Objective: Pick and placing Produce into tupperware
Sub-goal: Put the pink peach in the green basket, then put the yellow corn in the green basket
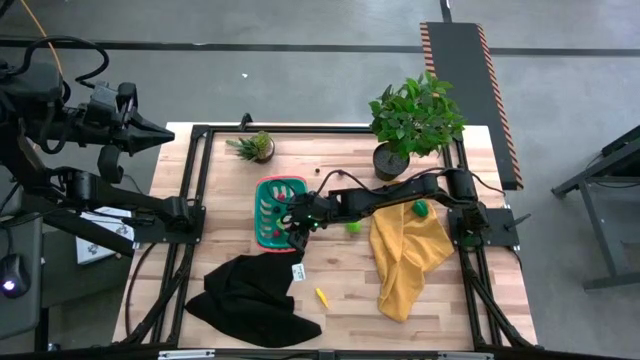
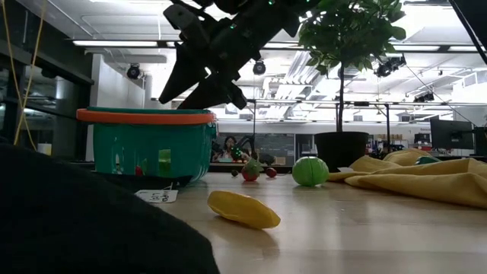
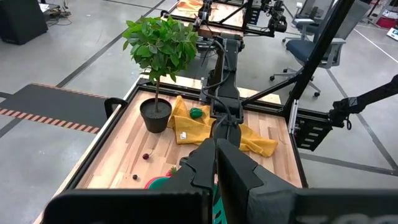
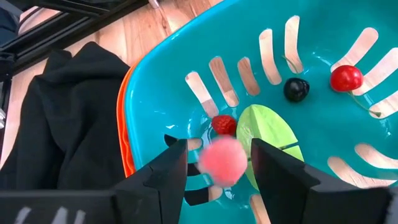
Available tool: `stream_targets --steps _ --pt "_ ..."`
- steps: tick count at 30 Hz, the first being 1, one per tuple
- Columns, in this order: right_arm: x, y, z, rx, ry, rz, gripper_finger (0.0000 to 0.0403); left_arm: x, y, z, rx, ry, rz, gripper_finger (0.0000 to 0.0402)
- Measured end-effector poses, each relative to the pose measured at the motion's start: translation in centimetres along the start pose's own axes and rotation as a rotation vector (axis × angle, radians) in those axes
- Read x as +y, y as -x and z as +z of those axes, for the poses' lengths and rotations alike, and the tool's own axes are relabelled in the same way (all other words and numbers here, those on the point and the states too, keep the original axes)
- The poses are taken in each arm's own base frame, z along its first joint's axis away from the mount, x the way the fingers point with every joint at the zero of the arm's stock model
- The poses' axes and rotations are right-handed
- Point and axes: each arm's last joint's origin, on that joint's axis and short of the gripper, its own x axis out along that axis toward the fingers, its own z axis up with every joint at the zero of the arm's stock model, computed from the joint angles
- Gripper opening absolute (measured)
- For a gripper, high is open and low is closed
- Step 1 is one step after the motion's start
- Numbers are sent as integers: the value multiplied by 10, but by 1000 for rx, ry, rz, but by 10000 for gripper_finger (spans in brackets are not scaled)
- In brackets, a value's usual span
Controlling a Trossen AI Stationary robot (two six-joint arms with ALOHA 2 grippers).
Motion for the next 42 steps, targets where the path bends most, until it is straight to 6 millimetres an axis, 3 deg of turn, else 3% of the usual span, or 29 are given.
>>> stream_targets --steps 19,30,38,42 --pt "0 3 2 -22 -22 -27 170 0 0 0 0 0 0 7" --pt "10 46 3 33 -20 -133 169 0 0 0 -1 -2 0 7" --pt "26 80 -14 152 -45 -212 169 -1 0 0 1 -19 -26 7" --pt "33 98 -26 213 -32 -275 169 0 -10 -2 43 -15 -66 7"
